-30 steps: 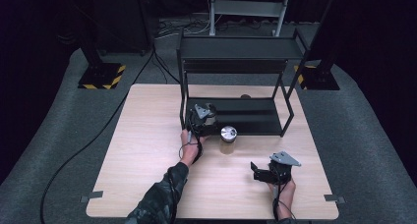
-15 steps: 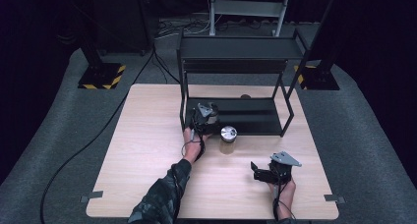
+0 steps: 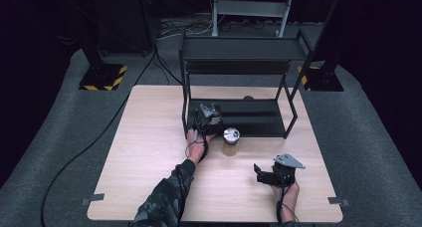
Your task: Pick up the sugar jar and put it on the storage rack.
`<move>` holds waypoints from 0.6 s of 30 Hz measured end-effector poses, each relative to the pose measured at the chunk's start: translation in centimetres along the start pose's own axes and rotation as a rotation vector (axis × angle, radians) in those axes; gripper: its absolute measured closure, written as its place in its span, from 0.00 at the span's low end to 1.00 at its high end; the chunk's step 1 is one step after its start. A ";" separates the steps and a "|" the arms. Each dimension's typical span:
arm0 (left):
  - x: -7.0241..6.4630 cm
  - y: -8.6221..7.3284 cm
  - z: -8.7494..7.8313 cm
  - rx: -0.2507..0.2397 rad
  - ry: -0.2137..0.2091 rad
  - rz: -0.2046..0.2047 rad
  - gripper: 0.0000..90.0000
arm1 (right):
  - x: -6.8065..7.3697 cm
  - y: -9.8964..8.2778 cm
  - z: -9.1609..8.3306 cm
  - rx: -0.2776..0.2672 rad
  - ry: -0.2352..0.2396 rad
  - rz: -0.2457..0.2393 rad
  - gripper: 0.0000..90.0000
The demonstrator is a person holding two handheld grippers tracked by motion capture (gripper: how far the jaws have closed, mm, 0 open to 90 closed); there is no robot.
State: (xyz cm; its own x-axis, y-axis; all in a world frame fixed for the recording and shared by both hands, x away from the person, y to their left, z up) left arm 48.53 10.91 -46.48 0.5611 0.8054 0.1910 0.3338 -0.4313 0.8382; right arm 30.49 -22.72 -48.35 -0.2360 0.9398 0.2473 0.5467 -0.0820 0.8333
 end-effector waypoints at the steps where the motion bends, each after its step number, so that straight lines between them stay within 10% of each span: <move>1: 0.0 0.0 0.1 -0.002 -0.001 0.000 0.33 | 0.0 0.0 0.0 -0.001 0.000 0.001 0.00; 18: 0.2 0.7 1.2 -0.001 -0.001 0.006 0.33 | 0.0 -0.1 0.0 -0.006 -0.001 -0.002 0.00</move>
State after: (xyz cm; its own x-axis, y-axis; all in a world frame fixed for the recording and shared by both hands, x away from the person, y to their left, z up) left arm 49.73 10.26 -46.50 0.5634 0.8027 0.1955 0.3301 -0.4357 0.8374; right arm 30.41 -22.71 -48.38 -0.2357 0.9404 0.2452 0.5419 -0.0822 0.8364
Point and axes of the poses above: each handheld gripper's, and its own axes: z roughly forward along the jaws, y roughly out of its top, x roughly to its left, the point moved 6 cm from there along z, roughly forward along the jaws, and after that the axes turned 14 degrees about z, right-handed, at the moved point
